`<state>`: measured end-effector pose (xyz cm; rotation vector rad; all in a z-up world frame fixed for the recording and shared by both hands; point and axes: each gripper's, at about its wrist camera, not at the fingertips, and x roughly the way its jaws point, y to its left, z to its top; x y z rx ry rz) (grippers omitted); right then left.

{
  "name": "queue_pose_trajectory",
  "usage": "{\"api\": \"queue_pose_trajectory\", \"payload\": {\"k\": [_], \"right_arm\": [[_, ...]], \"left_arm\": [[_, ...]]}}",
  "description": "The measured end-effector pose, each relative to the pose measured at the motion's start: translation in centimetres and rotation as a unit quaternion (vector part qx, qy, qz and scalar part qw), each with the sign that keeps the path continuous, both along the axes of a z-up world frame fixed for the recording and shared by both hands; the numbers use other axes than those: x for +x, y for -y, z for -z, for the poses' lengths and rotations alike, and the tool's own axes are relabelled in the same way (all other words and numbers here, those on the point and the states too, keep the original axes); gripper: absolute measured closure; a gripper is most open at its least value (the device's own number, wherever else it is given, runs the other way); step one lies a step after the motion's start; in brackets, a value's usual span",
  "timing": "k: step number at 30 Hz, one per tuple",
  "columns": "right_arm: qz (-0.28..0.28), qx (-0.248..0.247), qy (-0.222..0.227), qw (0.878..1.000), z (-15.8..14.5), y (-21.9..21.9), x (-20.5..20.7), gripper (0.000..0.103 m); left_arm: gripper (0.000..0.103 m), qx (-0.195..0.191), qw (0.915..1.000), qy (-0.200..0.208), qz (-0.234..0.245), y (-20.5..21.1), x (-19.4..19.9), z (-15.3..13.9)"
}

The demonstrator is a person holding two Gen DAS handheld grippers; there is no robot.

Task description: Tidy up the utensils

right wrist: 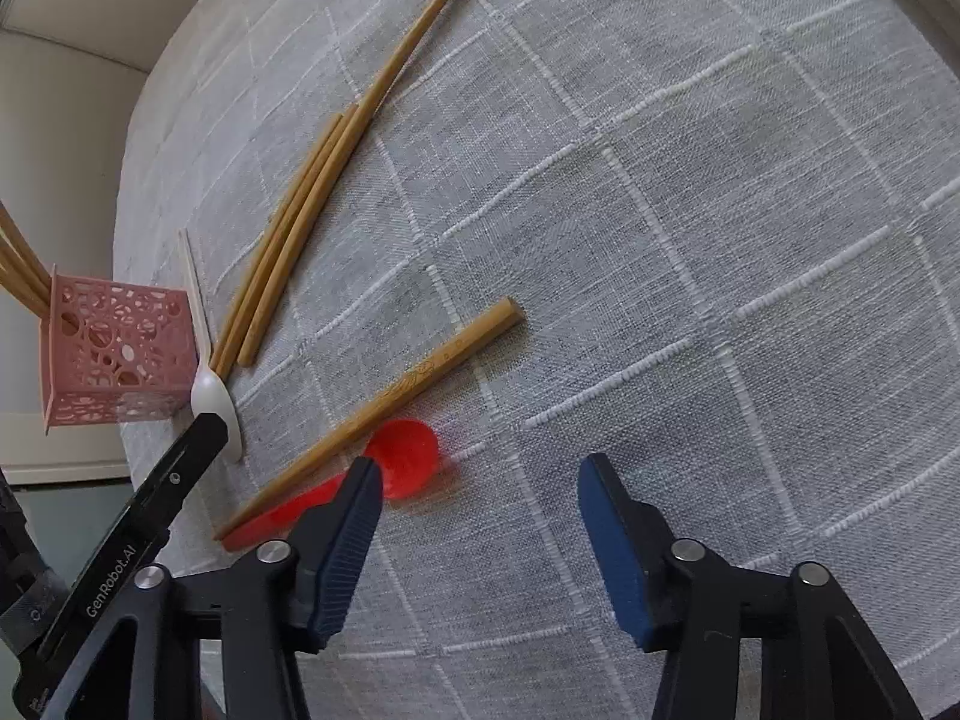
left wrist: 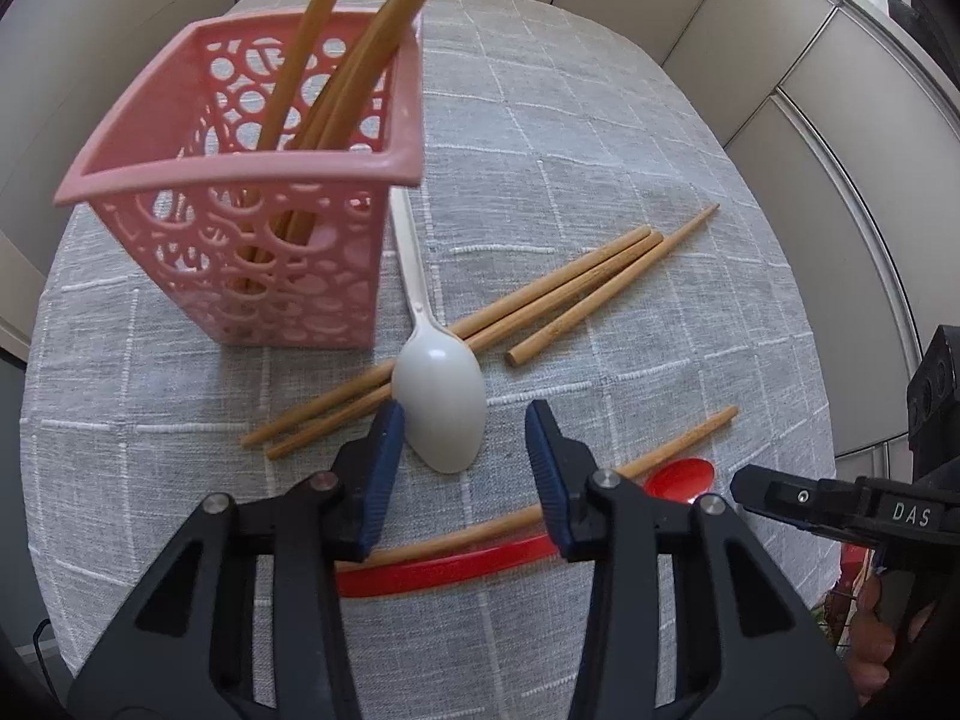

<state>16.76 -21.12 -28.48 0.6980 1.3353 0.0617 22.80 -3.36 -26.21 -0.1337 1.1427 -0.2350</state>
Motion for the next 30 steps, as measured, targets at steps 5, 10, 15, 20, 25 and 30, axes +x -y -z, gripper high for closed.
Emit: {"api": "queue_pose_trajectory", "payload": {"k": [5, 10, 15, 20, 25, 30], "right_arm": [[0.002, 0.005, 0.012, 1.0, 0.5, -0.6, 0.4, 0.06], [-0.01, 0.031, 0.023, 0.999, 0.9, -2.2, 0.8, 0.076], [-0.017, 0.024, 0.033, 0.999, 1.2, -3.4, 0.9, 0.096], [-0.002, 0.016, 0.055, 0.998, -0.1, -2.3, 0.8, 0.098], [0.002, -0.007, 0.065, 0.998, -2.1, -1.0, 0.4, 0.099], [-0.001, -0.009, 0.072, 0.997, -3.4, -0.1, -0.2, 0.099]], "left_arm": [[0.063, 0.013, 0.9999, -0.002, 0.001, 1.3, 0.4, 0.6], [0.069, 0.028, 0.9996, 0.0, -0.001, 2.0, 0.8, 0.9], [0.081, 0.019, 0.9998, -0.004, 0.009, 2.6, 1.2, 1.0], [0.103, -0.002, 0.999, -0.037, 0.027, 3.2, 1.1, 1.4], [0.102, 0.008, 0.9981, -0.025, 0.056, 3.4, -0.2, 0.2], [0.047, 0.025, 0.9987, 0.016, 0.042, 2.8, -0.2, -0.9]]}}
